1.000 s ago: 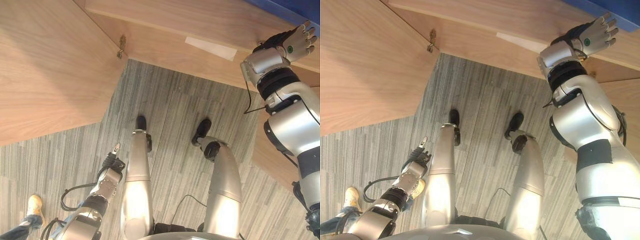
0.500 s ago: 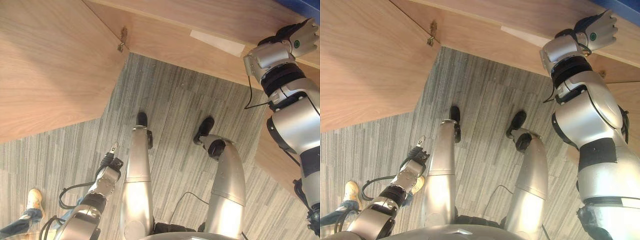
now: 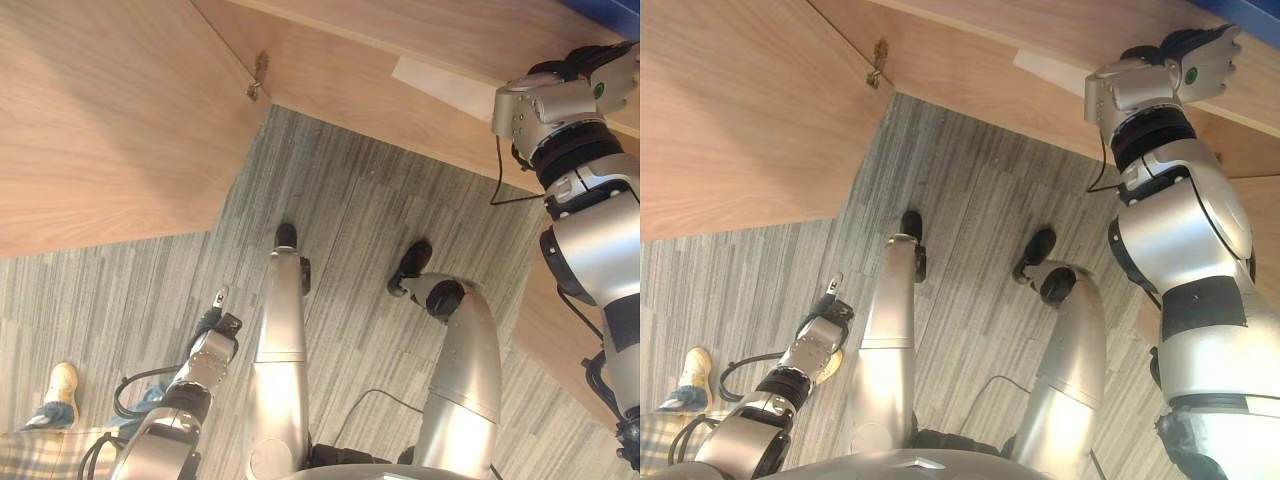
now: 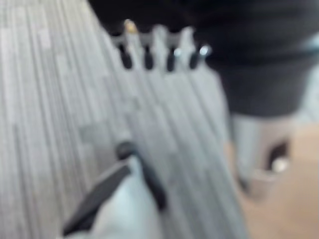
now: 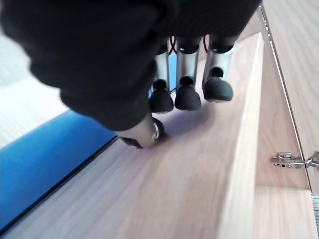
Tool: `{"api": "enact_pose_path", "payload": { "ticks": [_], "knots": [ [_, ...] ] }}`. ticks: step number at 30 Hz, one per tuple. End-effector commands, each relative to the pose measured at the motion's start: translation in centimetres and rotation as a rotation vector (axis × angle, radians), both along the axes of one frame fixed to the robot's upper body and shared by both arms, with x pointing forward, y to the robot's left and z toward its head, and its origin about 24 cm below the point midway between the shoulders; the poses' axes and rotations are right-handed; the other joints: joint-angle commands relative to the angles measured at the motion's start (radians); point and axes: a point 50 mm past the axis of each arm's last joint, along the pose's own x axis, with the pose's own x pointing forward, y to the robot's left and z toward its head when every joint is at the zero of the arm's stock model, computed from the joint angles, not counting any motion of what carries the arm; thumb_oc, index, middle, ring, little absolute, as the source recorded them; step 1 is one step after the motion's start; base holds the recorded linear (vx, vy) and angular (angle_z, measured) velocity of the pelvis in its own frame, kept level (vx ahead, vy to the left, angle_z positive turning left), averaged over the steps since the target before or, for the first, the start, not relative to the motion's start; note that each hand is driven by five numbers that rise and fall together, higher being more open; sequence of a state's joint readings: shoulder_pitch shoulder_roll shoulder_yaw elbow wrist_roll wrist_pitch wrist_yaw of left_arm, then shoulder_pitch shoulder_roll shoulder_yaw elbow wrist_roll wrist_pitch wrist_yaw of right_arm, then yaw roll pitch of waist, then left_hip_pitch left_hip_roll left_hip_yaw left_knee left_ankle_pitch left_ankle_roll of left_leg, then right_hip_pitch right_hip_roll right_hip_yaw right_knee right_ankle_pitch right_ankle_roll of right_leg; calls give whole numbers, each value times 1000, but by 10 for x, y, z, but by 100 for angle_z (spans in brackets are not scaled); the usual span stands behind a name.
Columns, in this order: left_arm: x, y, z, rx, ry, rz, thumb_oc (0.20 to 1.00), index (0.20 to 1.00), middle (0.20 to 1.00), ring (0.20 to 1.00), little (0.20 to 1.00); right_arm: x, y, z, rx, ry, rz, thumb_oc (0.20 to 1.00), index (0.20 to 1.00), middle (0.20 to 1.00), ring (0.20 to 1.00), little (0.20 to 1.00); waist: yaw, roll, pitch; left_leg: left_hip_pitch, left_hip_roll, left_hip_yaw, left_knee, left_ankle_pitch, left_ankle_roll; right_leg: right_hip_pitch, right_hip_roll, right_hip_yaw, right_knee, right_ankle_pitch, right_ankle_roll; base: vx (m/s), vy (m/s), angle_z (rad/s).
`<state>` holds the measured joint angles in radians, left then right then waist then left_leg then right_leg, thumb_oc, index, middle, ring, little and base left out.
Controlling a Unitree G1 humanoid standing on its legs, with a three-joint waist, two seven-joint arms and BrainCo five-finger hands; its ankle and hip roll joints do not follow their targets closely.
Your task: Put the empty folder in the office cabinet
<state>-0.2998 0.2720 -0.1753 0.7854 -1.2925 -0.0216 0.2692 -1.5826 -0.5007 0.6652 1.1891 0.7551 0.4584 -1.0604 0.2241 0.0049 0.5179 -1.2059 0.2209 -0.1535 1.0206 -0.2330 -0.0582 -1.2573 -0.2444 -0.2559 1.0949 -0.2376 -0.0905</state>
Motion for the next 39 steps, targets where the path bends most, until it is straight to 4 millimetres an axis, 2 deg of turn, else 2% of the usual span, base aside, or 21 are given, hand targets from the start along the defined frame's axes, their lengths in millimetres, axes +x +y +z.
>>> {"api": "enact_pose_path", "payload": {
  "ticks": [1,3,4,6,8,14,19,25,26,27,30,31,33,37,39],
  "knots": [
    [-19,8,-17,-4,83,10,1000,1000,1000,1000,1000,-12,-28,22,-208,-64,-164,200,200,200,200,200,-2,58,2,-70,-13,-9,54,84,77,86,4,6,84,-86,24,30,-62,1],
    [-20,9,-18,1,86,5,1000,1000,1000,1000,1000,-12,-30,27,-259,-90,-161,200,200,200,200,200,-1,56,2,-76,-15,-11,60,77,81,83,2,3,90,-89,23,6,-55,-2],
    [-22,14,-19,6,82,3,1000,1000,1000,1000,1000,-14,-28,38,-357,-79,-164,200,200,200,200,200,-2,50,2,-84,-15,-14,68,81,78,81,3,-3,88,-84,23,-10,-60,1],
    [-22,16,-19,13,76,12,1000,1000,1000,1000,1000,-13,-17,42,-335,-116,-122,200,200,200,200,200,3,50,2,-95,-18,-21,78,90,79,76,3,-9,86,-80,21,-17,-42,3],
    [-24,21,-20,26,77,30,1000,1000,1000,1000,1000,-13,-14,47,-372,-118,-125,200,200,200,200,200,5,55,2,-88,-14,-13,77,71,85,80,-12,-11,77,-76,28,-37,-3,3],
    [-28,21,-22,11,62,-6,1000,1000,1000,1000,1000,-12,-13,47,-391,-88,-99,200,200,200,200,200,7,69,2,-97,-7,-9,87,85,78,70,-18,-2,87,-78,24,-36,28,0],
    [-22,16,-19,-1,53,-20,1000,1000,1000,1000,1000,-10,-8,42,-399,-92,-106,200,200,200,200,200,7,75,2,-93,-6,-5,68,90,79,74,-21,-2,57,-60,29,-70,45,0],
    [-19,12,-17,12,29,-73,1000,1000,1000,1000,1000,-6,7,43,-383,-100,-27,200,200,200,200,200,11,71,2,-94,-7,-1,54,100,72,84,-14,-15,7,-30,38,-81,35,0],
    [-19,11,-17,13,23,-83,1000,1000,1000,1000,1000,-5,9,41,-383,-108,0,335,335,335,335,335,10,70,2,-88,-8,1,48,98,71,89,-10,-16,-8,-24,41,-161,76,13],
    [-19,9,-17,18,16,-98,1000,1000,1000,1000,1000,-4,10,40,-388,-119,4,1000,1000,1000,1000,1000,10,68,2,-81,-9,5,42,97,71,96,-6,-18,-23,-17,43,-148,73,8],
    [-20,7,-17,43,-12,-121,1000,1000,1000,1000,1000,4,23,31,-365,-136,170,1000,1000,1000,1000,1000,5,64,2,-49,-3,28,23,101,66,129,14,-21,-86,8,50,-148,80,-1],
    [-20,7,-17,43,-12,-121,1000,1000,1000,1000,1000,4,23,31,-365,-136,170,1000,1000,1000,1000,1000,5,64,2,-49,-3,28,23,101,66,129,14,-21,-86,8,50,-117,92,-8],
    [-18,3,-14,66,-59,-147,1000,1000,1000,1000,1000,9,42,21,-457,-130,319,1000,1000,1000,1000,1000,-7,56,2,-16,1,50,17,95,63,161,27,-18,-138,34,61,-213,174,-10],
    [-7,-10,-2,106,-149,-171,1000,1000,1000,1000,1000,12,89,-9,-503,-128,575,1000,1000,1000,1000,1000,-32,40,2,59,7,94,-1,76,61,230,34,10,-284,107,90,-227,220,-23],
    [-2,-13,4,122,-189,-161,1000,1000,1000,1000,1000,11,101,-17,-537,-119,666,1000,1000,1000,1000,1000,-41,35,2,85,4,109,-4,62,64,249,33,22,-315,127,99,-154,190,-29]
  ]
}}
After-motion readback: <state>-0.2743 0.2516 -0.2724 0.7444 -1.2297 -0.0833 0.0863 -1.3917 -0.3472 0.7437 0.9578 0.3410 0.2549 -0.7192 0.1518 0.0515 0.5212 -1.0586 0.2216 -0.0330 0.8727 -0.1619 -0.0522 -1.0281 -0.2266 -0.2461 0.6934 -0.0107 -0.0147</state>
